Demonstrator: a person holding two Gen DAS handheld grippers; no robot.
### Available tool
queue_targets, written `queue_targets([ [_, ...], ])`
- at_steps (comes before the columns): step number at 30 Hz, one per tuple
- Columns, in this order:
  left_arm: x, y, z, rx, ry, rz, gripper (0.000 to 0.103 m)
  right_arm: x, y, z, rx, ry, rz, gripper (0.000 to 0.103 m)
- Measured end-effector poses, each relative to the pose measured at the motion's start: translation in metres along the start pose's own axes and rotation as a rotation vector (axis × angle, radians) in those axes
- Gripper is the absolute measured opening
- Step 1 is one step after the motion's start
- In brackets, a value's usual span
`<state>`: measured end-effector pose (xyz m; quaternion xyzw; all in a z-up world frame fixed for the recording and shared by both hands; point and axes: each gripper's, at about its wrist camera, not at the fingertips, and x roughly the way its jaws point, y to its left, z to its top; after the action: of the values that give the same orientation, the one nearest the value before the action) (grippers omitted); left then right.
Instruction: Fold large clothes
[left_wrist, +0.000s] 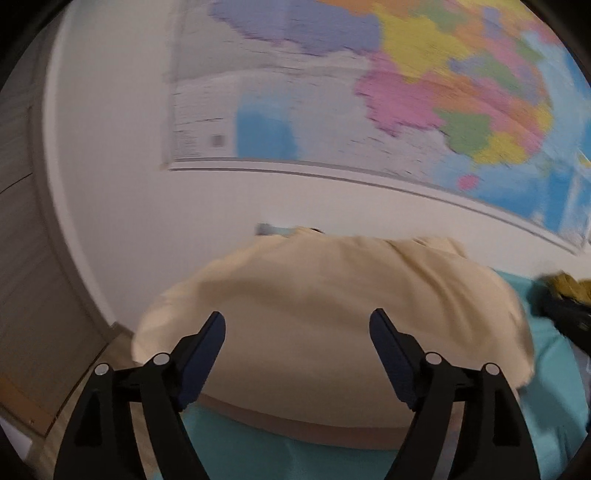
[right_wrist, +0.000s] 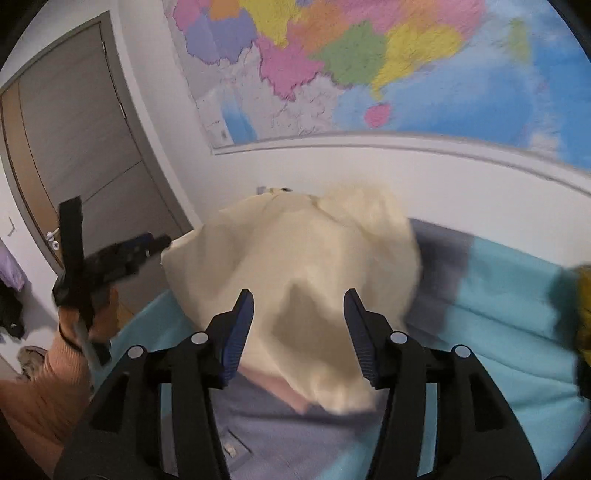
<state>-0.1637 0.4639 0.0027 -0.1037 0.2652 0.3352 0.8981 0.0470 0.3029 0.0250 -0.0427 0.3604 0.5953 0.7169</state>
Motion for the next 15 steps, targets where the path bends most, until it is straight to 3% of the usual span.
queue_targets([
  [3,0.017,-0.018,-0.009,0.027,0.051,-0.034,0.078,0.035,0.001,-0.006,0.015,0.06,-0.003,0.041],
  [6,0.037,-0.03,-0.022,0.045,0.117,-0.017,0.079,0.063,0.0,-0.022,0.022,0.152,-0.024,0.04],
  [15,0.018,-0.046,-0.033,0.056,0.096,0.035,0.086,0.049,0.009,-0.02,0.031,0.079,-0.028,0.045],
])
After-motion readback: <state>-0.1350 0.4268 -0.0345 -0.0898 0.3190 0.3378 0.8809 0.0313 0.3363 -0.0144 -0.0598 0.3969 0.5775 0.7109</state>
